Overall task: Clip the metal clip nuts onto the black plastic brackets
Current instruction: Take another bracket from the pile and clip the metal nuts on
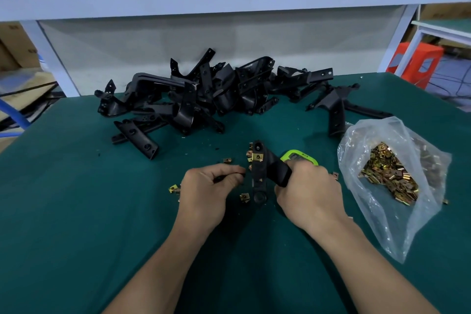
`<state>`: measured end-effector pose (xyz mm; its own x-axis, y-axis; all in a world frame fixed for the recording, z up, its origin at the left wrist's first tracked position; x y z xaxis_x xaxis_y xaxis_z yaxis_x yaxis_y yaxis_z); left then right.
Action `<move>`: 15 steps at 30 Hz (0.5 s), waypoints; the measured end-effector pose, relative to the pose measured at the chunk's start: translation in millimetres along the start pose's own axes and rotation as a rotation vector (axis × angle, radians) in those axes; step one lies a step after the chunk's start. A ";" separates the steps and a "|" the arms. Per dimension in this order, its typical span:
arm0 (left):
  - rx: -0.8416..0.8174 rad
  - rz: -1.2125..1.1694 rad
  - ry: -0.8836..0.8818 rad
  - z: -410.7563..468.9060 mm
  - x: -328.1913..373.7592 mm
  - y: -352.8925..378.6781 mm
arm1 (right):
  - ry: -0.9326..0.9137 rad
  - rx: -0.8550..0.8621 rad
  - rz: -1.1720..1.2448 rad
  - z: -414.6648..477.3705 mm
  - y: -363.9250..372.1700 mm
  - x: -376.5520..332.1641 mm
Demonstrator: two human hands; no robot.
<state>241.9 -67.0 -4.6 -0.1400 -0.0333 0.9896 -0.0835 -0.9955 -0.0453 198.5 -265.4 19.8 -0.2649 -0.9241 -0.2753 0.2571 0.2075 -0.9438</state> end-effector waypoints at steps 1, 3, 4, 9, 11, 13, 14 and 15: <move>-0.011 0.014 -0.008 0.2 -1.2 0.8 | 0.000 0.002 0.005 -0.2 -0.1 -0.3; -0.030 0.025 -0.037 0.3 -5.3 2.4 | 0.005 0.005 0.018 -0.1 0.0 0.5; -0.013 0.031 -0.047 0.7 -7.2 0.7 | 0.010 0.002 0.023 0.0 0.3 1.2; 0.110 -0.171 -0.123 1.5 -12.4 -12.4 | 0.011 -0.004 0.025 0.6 1.3 3.1; 0.090 -0.219 -0.134 0.3 -11.6 -11.0 | 0.007 -0.001 0.017 -0.1 1.4 2.4; 0.059 -0.173 -0.118 -1.2 -9.9 -8.4 | -0.013 0.010 0.001 -1.0 0.9 0.3; 0.046 -0.163 -0.119 -1.6 -10.2 -6.7 | -0.024 0.014 -0.008 -1.3 0.6 -0.9; 0.032 -0.171 -0.126 -2.1 -10.7 -4.9 | -0.031 0.016 -0.015 -1.3 0.5 -1.4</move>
<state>241.7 -61.6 -15.3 -0.0021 0.1279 0.9918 -0.0643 -0.9898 0.1275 197.8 -263.6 19.5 -0.2398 -0.9366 -0.2553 0.2686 0.1887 -0.9446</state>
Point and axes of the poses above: each hand's wrist, its own z-axis towards the middle knuckle, its own y-axis out of the palm, x = y × z, the point moved 9 cm from there along z, towards the middle knuckle, and after that the axes turned 7 degrees about -z, right-handed, at the moved point
